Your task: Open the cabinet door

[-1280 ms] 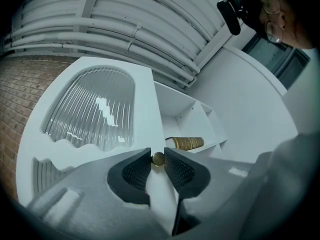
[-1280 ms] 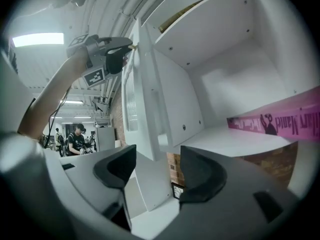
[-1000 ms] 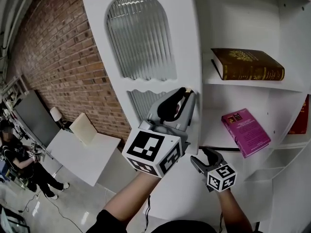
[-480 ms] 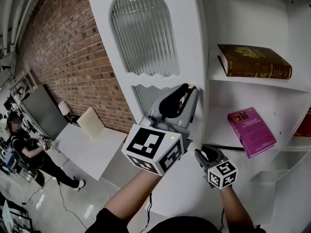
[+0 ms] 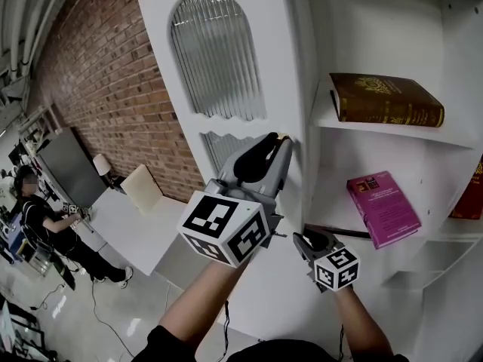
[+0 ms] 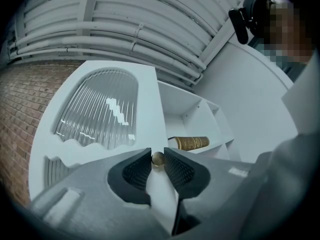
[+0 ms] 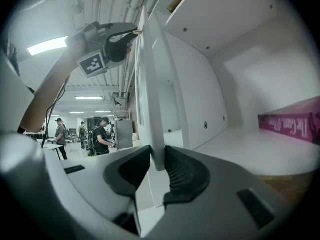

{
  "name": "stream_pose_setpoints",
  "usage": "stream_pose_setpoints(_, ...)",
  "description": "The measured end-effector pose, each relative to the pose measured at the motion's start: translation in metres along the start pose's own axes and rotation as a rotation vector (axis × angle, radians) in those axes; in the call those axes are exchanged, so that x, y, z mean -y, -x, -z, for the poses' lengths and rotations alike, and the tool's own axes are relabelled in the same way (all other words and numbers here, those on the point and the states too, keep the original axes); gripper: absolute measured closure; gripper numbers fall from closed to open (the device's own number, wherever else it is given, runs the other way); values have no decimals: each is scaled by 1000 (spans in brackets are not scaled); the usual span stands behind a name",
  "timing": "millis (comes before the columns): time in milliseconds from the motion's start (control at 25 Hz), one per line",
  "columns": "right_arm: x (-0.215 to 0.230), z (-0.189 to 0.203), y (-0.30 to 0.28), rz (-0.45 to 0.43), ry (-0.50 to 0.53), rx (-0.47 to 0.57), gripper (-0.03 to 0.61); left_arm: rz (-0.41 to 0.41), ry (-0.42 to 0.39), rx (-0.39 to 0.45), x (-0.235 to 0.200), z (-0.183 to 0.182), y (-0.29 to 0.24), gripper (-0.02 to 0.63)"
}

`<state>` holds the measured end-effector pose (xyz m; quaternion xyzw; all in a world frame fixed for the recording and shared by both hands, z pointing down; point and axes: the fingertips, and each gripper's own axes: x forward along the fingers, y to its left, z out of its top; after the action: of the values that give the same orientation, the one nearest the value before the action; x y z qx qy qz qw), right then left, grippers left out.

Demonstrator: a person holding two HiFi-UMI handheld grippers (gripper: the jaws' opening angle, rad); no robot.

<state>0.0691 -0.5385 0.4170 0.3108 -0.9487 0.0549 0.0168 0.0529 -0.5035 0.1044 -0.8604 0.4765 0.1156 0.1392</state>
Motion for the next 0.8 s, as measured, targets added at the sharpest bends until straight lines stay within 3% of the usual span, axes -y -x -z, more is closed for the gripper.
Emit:
stream_pose_setpoints(400,-11,-1,4,-39,44,-14,499,-43,24,60,0,-6,12,528)
stream_pose_setpoints(680,-20,2,9,7,6,-13,497,1,67,83,2,-8,22,528)
stream_pose_setpoints(800,-26,2,10,39,4,-14,497,15,50,70,2,-10,27,528)
